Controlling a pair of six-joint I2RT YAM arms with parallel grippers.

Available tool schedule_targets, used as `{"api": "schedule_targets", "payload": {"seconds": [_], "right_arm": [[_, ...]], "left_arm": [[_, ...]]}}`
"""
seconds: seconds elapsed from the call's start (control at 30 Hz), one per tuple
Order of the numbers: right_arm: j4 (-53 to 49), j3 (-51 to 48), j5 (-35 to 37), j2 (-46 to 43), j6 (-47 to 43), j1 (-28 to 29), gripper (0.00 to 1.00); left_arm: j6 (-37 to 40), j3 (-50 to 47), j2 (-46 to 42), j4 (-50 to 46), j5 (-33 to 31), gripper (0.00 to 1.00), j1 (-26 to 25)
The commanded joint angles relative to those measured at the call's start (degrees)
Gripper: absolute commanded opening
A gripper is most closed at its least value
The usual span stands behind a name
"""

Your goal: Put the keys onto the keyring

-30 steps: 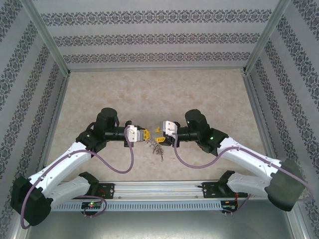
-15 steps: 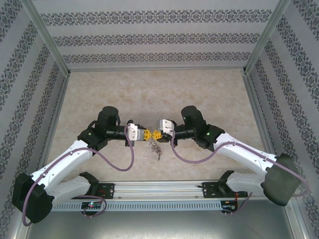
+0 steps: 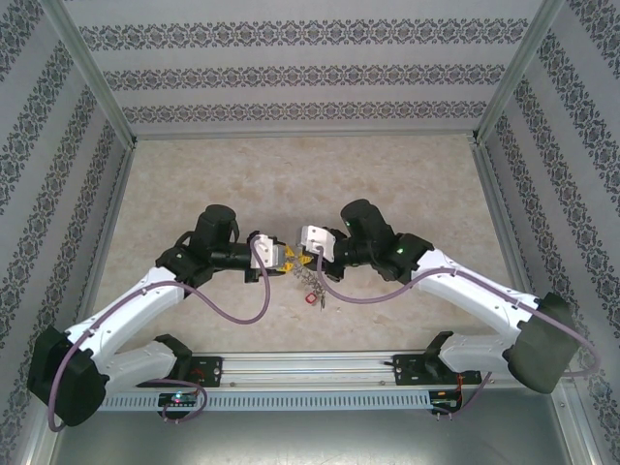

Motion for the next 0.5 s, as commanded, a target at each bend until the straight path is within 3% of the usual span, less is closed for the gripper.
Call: {"api": "schedule_targets", "payload": {"seconds": [0.0, 0.17, 0.47], "right_arm": [[-6.81, 4.3, 5.39, 0.99, -0.65, 0.91, 0.0], [-9.8, 7.09, 7.78, 2.74, -2.67, 1.61, 0.0], [-11.27, 10.52, 12.13, 5.81, -1.26, 2.38, 0.0]], "left_arm": [[-2.23, 2.76, 1.84, -2.52, -4.99, 0.22, 0.22], [-5.64, 5.06, 4.45, -2.63, -7.57, 0.23, 0.21], [-7.5, 3.71, 5.15, 0.77, -1.67, 0.19, 0.13]]}}
